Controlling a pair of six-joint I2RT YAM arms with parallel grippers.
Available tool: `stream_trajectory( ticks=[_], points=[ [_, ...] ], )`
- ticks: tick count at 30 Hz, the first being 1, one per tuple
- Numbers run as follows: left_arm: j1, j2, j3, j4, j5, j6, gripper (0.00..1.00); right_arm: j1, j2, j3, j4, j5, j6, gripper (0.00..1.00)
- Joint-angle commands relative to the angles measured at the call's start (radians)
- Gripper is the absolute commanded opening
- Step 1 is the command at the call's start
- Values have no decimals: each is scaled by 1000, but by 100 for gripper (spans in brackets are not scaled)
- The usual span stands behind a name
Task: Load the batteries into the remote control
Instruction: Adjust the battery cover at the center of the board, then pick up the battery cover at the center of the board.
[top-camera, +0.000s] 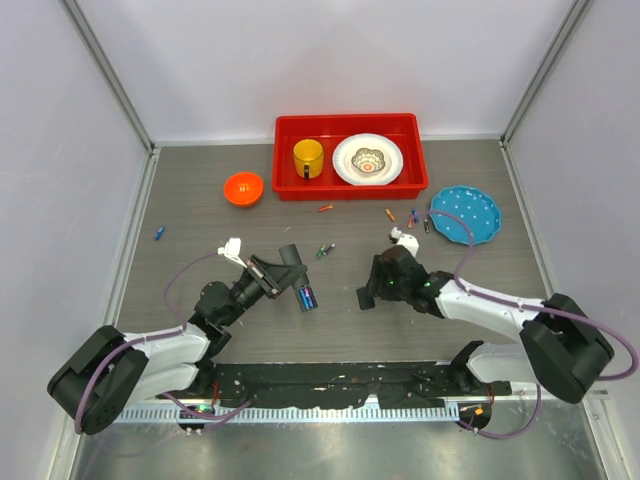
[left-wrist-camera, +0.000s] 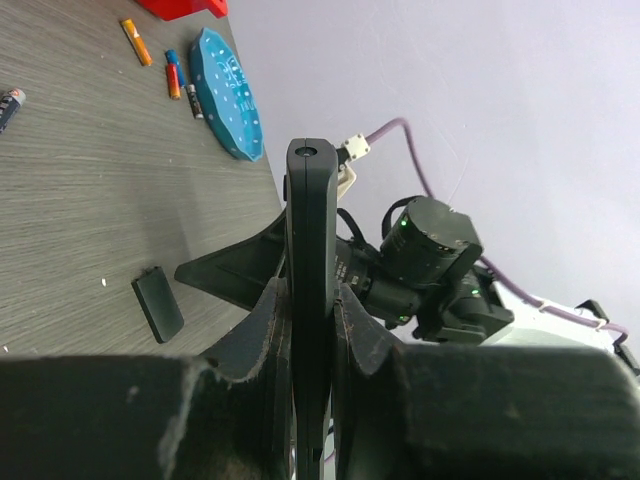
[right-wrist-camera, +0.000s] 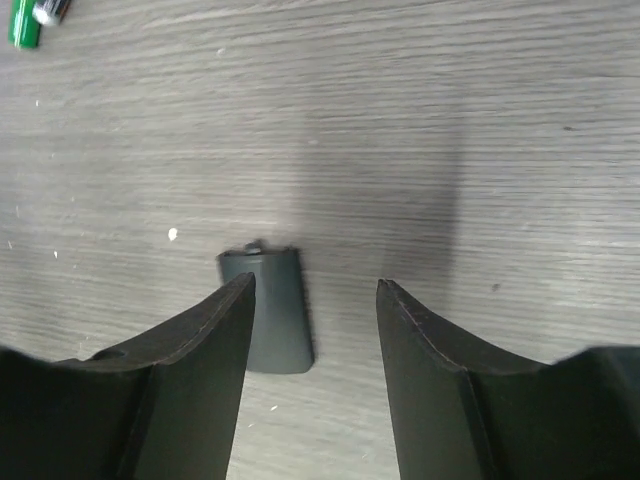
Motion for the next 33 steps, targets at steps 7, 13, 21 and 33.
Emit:
stream_trajectory(
  ticks=[7, 13, 21, 33],
  points=[
    [-5, -30, 0, 39, -4, 8, 0, 198, 149, 240, -281, 175, -39, 74],
    [-5, -61, -9, 16, -5, 11, 0, 244, 231, 282, -324, 235, -34, 75],
    [-5, -73, -15, 11, -7, 11, 0, 255, 269, 286, -313, 223, -59, 74],
    [-5, -76, -15, 7, -8, 11, 0, 255, 289, 302, -342, 154, -148, 60]
  ],
)
